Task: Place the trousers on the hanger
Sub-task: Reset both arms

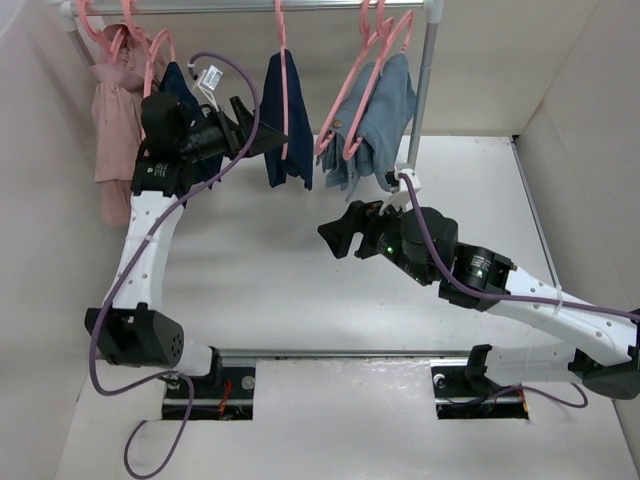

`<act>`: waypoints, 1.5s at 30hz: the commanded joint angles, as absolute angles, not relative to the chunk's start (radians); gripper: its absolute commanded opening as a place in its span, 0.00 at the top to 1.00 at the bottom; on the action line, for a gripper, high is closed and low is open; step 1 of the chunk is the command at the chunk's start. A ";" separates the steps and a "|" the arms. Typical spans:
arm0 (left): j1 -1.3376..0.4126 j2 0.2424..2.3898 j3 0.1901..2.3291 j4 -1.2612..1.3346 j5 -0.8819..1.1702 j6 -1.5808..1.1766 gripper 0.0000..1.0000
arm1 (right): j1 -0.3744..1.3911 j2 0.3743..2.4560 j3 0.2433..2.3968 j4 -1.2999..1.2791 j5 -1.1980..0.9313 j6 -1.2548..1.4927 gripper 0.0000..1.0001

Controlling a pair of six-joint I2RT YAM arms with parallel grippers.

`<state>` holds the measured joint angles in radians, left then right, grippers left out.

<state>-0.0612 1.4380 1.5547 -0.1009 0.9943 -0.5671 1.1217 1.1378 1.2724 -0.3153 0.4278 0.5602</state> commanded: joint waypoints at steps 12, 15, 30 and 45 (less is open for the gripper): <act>-0.061 1.137 1.537 -0.453 0.458 -0.017 0.00 | 1.132 1.112 1.217 -0.325 0.402 0.534 0.03; -0.061 0.972 1.374 -0.411 0.323 0.043 0.00 | 1.132 1.092 1.145 -0.334 0.402 0.544 0.00; -0.052 0.583 0.611 -0.045 -0.134 -0.083 0.00 | 0.477 0.693 0.588 -0.335 0.404 0.664 0.00; 0.044 0.537 0.391 0.160 -0.083 -0.104 0.00 | 0.330 0.788 0.663 -0.308 0.393 0.689 0.00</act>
